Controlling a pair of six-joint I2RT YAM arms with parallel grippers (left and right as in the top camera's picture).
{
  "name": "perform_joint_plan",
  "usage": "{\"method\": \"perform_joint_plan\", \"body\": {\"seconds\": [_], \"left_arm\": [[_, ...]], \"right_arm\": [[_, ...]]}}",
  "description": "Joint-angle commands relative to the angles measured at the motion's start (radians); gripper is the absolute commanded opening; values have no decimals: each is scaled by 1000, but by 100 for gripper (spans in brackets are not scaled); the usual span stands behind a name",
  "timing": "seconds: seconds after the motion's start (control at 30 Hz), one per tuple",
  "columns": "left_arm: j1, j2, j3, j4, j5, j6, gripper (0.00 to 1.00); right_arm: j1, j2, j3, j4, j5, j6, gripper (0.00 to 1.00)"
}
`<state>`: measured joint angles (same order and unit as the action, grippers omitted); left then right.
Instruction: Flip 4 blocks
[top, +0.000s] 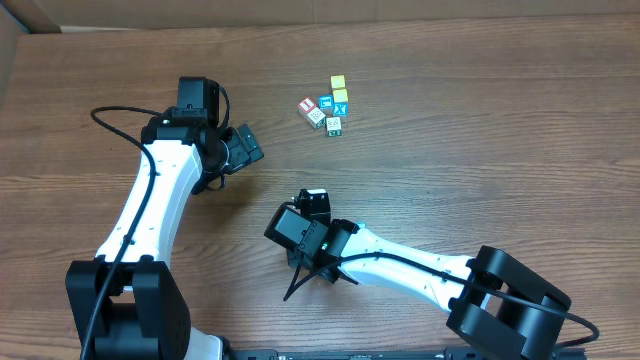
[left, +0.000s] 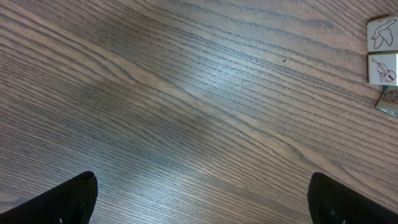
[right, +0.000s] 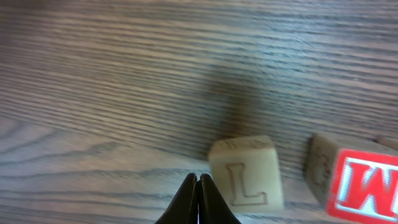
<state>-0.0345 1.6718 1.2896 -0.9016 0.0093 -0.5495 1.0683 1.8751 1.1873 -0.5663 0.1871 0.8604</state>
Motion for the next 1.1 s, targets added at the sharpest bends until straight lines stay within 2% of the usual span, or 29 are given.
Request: {"method": "perform_joint_plan", "body": {"seconds": [0.0,0.37,1.07], "left_arm": [[2,-4,7,1,-17,11,100],[2,-4,7,1,-17,11,100],[2,-4,7,1,-17,11,100]], "right_arm": [[1,1,-3,27,6,8,5],[2,55,-3,48,14,8,5],[-50,42,28,4,22,5,7]]}}
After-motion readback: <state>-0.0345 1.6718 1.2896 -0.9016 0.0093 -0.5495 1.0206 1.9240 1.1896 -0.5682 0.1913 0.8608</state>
